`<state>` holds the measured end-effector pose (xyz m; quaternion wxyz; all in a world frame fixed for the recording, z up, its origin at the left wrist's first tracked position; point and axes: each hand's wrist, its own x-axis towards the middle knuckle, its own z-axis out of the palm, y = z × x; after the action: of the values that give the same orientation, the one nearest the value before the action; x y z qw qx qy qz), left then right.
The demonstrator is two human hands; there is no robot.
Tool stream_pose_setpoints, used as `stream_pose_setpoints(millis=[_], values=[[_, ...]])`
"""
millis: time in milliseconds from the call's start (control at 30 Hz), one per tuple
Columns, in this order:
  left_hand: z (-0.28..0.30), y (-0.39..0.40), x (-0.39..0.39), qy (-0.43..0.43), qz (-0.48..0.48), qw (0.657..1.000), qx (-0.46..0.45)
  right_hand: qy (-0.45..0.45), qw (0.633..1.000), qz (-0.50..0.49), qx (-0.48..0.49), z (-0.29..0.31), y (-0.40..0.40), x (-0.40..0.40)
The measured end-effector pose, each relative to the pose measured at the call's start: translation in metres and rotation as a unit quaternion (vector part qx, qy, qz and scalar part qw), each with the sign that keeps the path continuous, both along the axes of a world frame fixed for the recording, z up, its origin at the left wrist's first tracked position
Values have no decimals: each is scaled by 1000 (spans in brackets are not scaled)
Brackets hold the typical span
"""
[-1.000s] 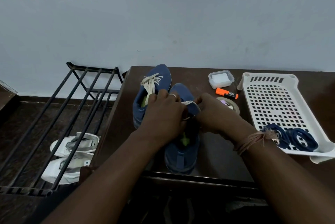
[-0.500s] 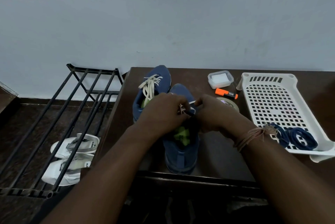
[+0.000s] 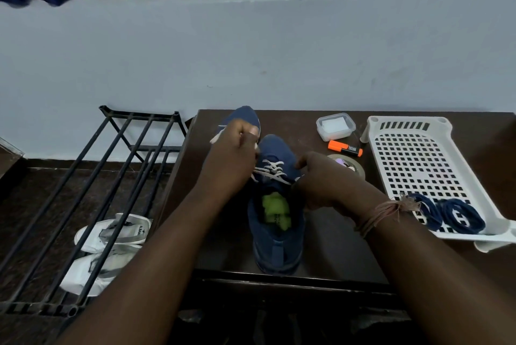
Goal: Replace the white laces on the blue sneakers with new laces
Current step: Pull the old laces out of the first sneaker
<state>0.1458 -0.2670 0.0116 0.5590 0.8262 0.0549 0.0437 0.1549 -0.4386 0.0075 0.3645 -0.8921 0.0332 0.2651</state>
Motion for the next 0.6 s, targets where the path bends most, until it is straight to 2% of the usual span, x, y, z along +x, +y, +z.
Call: stream_pose_setpoints(millis=[67, 100, 167, 233, 267, 300, 333, 400, 467, 533, 600], values=[[-9, -2, -2, -14, -74, 982, 174, 2, 1000, -2, 1, 1, 1, 0], [-13, -2, -2, -19, -121, 956, 265, 4, 1000, 1, -2, 2, 1, 0], [-16, -6, -2, -41, -181, 880, 437, 9, 1000, 16, -17, 4, 1, 0], [-16, -7, -1, -68, -186, 835, 513, 11, 1000, 18, -22, 5, 1, 0], [-17, -8, -1, -76, -185, 835, 513, 11, 1000, 15, -18, 5, 0, 0], [-16, -10, -3, -82, -185, 848, 490, 10, 1000, 15, -15, 5, 0, 0], [-15, -12, -4, -88, -180, 879, 434, 7, 1000, 16, -13, 5, 0, 0], [-9, -14, -5, -65, -154, 954, 248, 1, 1000, 13, -5, 4, -1, 0], [-1, -9, -5, -31, -110, 993, 31, 0, 1000, 17, -7, 5, 0, 0], [8, -7, -5, 0, -75, 982, -172, 3, 1000, 20, 0, 5, 1, -1], [12, -5, -2, 1, -54, 945, -324, 8, 1000, 28, -1, 7, 3, -1]])
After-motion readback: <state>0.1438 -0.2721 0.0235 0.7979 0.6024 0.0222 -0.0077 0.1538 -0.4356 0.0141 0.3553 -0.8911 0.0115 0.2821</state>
